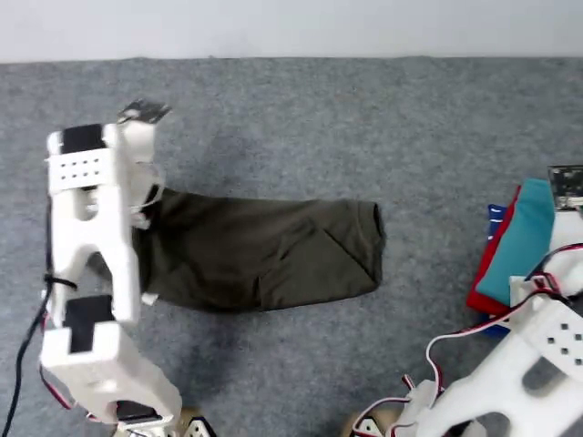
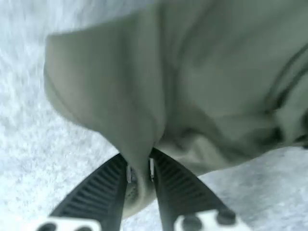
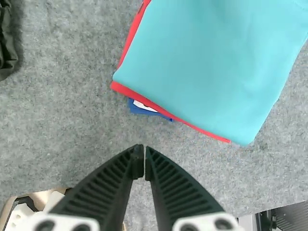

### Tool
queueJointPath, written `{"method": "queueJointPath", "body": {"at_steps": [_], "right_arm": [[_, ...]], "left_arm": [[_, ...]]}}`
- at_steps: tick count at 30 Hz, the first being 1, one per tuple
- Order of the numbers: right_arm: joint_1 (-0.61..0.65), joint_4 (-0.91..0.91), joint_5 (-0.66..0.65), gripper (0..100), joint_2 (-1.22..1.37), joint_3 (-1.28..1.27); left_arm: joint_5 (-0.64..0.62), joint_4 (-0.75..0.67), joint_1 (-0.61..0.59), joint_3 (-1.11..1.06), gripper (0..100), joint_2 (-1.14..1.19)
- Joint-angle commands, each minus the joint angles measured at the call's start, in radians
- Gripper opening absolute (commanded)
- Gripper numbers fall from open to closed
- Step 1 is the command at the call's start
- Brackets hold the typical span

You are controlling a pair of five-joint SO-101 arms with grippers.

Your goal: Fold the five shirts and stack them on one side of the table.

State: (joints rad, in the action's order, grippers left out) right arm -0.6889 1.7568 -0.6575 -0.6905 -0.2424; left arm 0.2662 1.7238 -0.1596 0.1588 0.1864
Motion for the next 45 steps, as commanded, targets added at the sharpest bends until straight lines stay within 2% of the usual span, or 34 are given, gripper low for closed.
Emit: {"method": "queueJointPath", "body": {"at_steps": [1,10,15,23,27,36,38,42,45], "right_arm": [[-0.004,0.03,-0.009,1.4,-0.012,0.005],[-0.004,0.03,-0.009,1.4,-0.01,0.003],[-0.005,0.031,-0.009,1.4,-0.01,0.002],[-0.007,0.03,-0.009,1.4,-0.021,-0.103],[-0.005,0.03,-0.009,1.4,-0.021,-0.109],[-0.004,0.028,-0.009,1.4,-0.021,-0.109],[-0.005,0.028,-0.009,1.4,-0.021,-0.109],[-0.008,0.033,-0.009,1.4,-0.021,-0.109],[-0.008,0.033,-0.009,1.4,-0.021,-0.109]], "left_arm": [[-0.043,0.032,0.149,0.007,1,-0.135],[-0.14,0.023,0.56,0.01,1,-0.187],[-0.196,-0.077,0.692,0.007,1,-0.172],[-0.23,-0.203,0.718,0.021,1,0.02],[-0.279,-0.227,0.726,0.102,1,0.063],[-0.279,-0.226,0.812,0.337,2,0.239],[-0.279,-0.209,0.822,0.398,4,0.284],[-0.285,-0.089,0.822,0.565,19,0.367],[-0.279,0.006,0.799,0.704,21,0.413]]}}
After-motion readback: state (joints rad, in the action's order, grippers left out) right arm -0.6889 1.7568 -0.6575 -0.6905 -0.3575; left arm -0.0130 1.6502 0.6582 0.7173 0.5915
